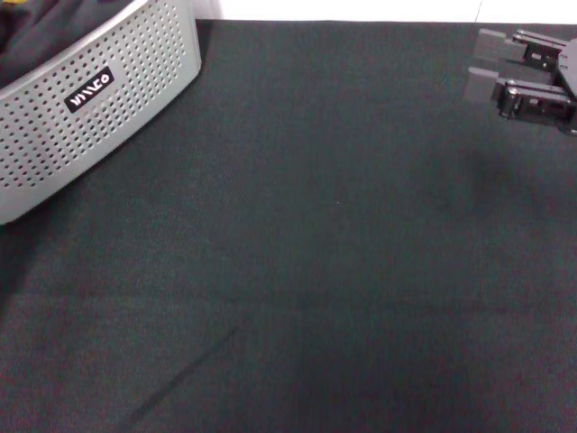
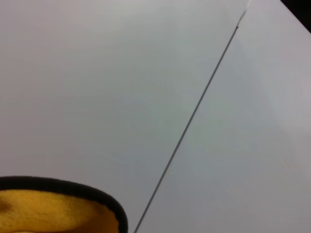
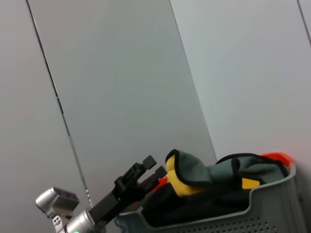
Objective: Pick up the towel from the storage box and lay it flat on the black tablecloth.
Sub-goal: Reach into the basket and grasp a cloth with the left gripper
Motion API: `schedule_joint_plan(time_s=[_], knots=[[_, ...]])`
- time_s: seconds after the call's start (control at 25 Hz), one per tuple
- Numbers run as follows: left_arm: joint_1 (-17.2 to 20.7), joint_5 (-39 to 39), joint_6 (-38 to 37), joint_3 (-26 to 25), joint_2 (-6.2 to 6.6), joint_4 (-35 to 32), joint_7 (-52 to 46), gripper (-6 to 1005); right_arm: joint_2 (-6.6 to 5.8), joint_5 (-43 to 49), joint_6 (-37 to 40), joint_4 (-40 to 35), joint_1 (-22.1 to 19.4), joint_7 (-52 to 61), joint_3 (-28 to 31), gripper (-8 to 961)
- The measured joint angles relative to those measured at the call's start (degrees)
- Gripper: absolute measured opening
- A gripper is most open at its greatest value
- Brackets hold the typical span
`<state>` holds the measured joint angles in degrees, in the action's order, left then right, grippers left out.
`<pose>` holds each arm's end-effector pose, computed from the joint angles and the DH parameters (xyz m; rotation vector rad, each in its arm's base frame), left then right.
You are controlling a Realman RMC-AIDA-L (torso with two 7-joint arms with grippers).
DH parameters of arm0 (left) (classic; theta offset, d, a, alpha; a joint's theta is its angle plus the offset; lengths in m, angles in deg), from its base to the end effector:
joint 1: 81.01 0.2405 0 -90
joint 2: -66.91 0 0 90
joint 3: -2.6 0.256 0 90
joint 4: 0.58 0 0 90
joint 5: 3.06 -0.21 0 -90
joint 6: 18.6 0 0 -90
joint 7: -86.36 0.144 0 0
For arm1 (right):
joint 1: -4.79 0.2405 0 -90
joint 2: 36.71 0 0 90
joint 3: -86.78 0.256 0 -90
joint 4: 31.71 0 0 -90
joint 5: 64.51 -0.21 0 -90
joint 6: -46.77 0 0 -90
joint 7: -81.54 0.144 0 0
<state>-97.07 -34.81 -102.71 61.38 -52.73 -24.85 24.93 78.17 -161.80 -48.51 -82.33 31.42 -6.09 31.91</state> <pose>-0.3037 0.3091 0.0729 -1.5195 -0.6763 -1.4854 0.1924 0.3377 0.0661 -2.6597 0.4725 1.1835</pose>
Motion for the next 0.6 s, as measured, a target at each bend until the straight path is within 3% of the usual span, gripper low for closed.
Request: schedule_joint_plan(time_s=[0.24,0.6], knots=[[0.15,-0.05,1.64,-0.1,-0.08,-1.41,-0.45,871,-0.08,-0.03,0.02,0.43,0.32,-0.01,0.54,760],[4.1,-0.16,-7.37,2.12,-0.28,-9.07,-10.43,869,-0.19,0.05,0.01,0.44,0.29,-0.19,0.55,760]])
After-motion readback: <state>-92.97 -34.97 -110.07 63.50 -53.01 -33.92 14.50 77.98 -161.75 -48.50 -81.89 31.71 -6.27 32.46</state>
